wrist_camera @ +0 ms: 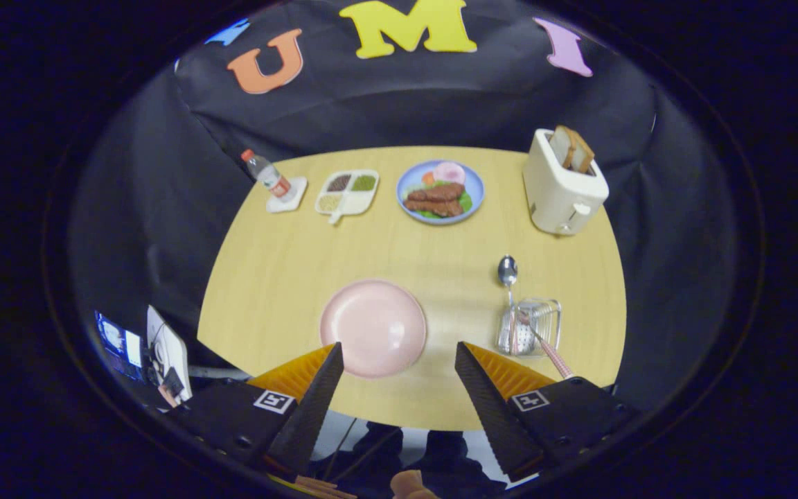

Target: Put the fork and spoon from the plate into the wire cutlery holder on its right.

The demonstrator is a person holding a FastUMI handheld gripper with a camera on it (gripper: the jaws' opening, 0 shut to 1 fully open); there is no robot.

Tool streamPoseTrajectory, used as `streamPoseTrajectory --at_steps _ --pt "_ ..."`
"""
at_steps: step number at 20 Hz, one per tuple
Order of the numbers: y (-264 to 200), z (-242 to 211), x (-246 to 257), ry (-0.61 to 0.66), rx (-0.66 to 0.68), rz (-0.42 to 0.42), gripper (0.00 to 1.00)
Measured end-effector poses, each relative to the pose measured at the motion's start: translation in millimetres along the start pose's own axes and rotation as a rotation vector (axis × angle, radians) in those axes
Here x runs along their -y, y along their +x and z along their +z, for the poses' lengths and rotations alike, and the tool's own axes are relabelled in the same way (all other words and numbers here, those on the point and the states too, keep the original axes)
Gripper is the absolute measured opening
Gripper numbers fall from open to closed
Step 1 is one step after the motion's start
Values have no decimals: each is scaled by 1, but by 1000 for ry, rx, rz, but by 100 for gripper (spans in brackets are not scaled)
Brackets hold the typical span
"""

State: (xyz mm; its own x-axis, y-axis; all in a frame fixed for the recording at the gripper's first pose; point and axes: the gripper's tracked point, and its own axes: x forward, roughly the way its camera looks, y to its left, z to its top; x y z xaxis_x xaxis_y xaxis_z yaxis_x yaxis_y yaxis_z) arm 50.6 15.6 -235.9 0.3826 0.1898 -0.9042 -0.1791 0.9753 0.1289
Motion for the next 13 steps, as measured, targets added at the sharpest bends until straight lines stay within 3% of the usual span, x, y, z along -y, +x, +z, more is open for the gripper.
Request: streamPoseTrajectory --at_steps 7,10,13 --pt "-91 79 -88 -54 528 -8 97" --pt "-133 94 -103 -80 701 -64 97" --pt "-169 104 -123 -61 865 -68 97"
